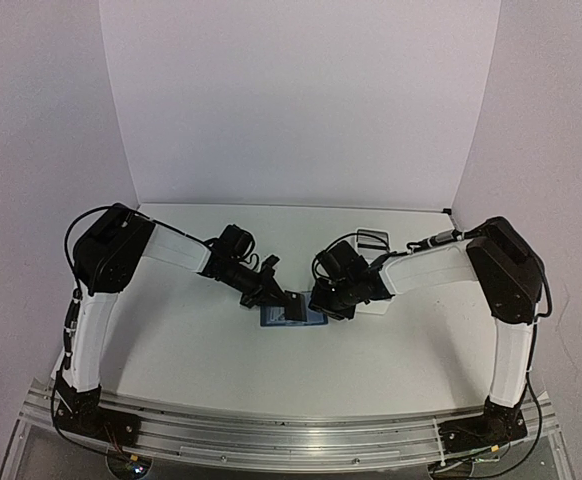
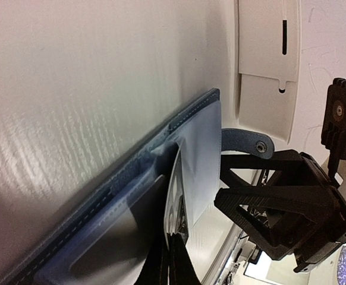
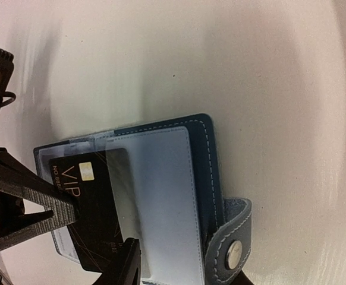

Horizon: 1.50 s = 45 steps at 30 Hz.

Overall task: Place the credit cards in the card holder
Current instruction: Insert the credit card into the card holder.

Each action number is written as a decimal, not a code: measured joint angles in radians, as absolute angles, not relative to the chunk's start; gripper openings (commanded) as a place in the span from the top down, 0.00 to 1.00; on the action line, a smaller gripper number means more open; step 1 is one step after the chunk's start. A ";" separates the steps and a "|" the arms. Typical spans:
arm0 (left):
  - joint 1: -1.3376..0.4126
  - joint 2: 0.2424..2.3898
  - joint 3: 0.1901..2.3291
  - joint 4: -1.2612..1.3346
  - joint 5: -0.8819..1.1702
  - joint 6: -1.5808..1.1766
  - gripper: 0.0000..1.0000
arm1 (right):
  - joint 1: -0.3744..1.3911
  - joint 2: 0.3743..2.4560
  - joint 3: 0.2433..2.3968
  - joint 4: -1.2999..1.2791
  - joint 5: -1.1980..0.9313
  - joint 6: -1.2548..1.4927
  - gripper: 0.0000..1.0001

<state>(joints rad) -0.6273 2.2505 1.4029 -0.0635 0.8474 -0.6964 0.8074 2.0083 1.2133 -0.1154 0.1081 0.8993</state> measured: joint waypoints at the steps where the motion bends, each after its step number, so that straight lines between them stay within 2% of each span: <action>1: -0.627 2.261 1.415 -0.063 0.855 -0.696 1.00 | 0.807 2.008 1.214 -0.116 0.107 0.899 0.66; 13: -0.641 2.345 1.505 -0.027 0.906 -0.726 0.99 | 0.803 2.020 1.225 -0.104 0.088 0.891 0.66; 16: -0.646 2.346 1.505 -0.016 0.905 -0.738 0.90 | 0.801 2.020 1.225 -0.104 0.085 0.891 0.66; 20: -0.652 2.346 1.508 -0.019 0.900 -0.738 0.72 | 0.801 2.022 1.224 -0.091 0.080 0.891 0.66; 28: -0.656 2.342 1.573 -0.143 0.884 -0.670 0.67 | 0.801 2.015 1.203 -0.058 0.079 0.892 0.66; 37: -0.653 2.334 1.668 -0.337 0.850 -0.576 0.43 | 0.802 2.006 1.204 -0.073 0.077 0.879 0.64; 42: -0.647 2.316 1.704 -0.444 0.815 -0.517 0.40 | 0.804 1.983 1.204 -0.155 0.077 0.876 0.64; 45: -0.640 2.297 1.716 -0.492 0.788 -0.477 0.34 | 0.804 1.979 1.206 -0.193 0.079 0.872 0.64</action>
<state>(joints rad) -0.6395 2.2967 1.7157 -0.4915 0.7879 -0.4774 0.8040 1.9789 1.2064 -0.1932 0.0788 0.8722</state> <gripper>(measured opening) 0.610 0.357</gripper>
